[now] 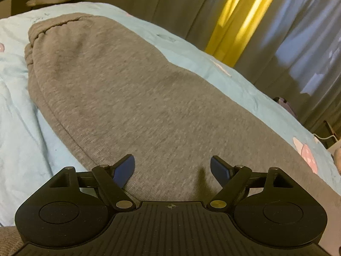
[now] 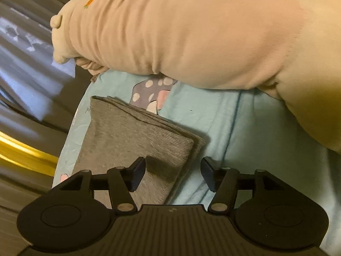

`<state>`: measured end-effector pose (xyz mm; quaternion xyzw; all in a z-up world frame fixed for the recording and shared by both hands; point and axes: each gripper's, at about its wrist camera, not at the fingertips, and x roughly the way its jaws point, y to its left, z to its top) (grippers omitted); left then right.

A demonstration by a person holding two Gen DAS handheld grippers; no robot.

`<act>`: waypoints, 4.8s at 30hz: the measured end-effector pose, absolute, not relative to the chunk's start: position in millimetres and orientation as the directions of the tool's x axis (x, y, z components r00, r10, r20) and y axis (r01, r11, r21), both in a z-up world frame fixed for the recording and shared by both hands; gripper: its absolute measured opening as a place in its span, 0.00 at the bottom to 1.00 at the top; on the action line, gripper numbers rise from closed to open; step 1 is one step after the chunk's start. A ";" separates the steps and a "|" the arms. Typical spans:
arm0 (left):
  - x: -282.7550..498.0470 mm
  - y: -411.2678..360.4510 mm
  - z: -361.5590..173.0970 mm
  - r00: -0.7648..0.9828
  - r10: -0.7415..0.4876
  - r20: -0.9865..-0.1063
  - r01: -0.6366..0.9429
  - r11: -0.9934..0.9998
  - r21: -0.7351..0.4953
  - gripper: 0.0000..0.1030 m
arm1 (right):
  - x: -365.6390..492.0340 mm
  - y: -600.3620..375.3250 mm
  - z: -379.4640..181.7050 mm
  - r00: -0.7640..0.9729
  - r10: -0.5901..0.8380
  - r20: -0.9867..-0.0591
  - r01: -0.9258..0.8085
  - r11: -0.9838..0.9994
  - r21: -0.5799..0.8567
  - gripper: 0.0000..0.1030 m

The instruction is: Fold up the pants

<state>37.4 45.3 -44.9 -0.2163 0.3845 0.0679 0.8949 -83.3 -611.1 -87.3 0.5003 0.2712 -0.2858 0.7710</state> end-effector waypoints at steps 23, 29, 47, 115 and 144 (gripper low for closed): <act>42.2 34.2 -45.4 0.682 0.029 -0.731 -0.298 0.924 -0.241 0.84 | -69.4 -602.0 -81.7 0.742 -0.190 -0.643 0.643 0.475 0.601 0.10; 42.7 34.8 -45.8 0.682 0.024 -0.731 -0.298 0.922 -0.247 0.85 | -66.0 -597.4 -70.9 0.730 -0.209 -0.650 0.646 0.521 0.558 0.09; 40.1 42.0 -44.7 0.689 -0.015 -0.725 -0.293 0.909 -0.297 0.88 | -18.3 -520.6 -1.1 0.735 -0.285 -0.615 0.545 0.788 0.286 0.08; 82.5 -16.1 -10.0 0.530 -0.518 -0.672 0.022 0.800 -0.600 0.16 | -1.8 -440.2 -58.9 0.652 0.159 -0.742 0.398 0.761 0.512 0.96; 153.3 -25.8 -23.5 0.585 -0.319 -0.746 0.030 0.927 -0.373 0.17 | 23.7 -374.7 -61.9 0.645 0.208 -0.735 0.200 0.882 0.426 0.96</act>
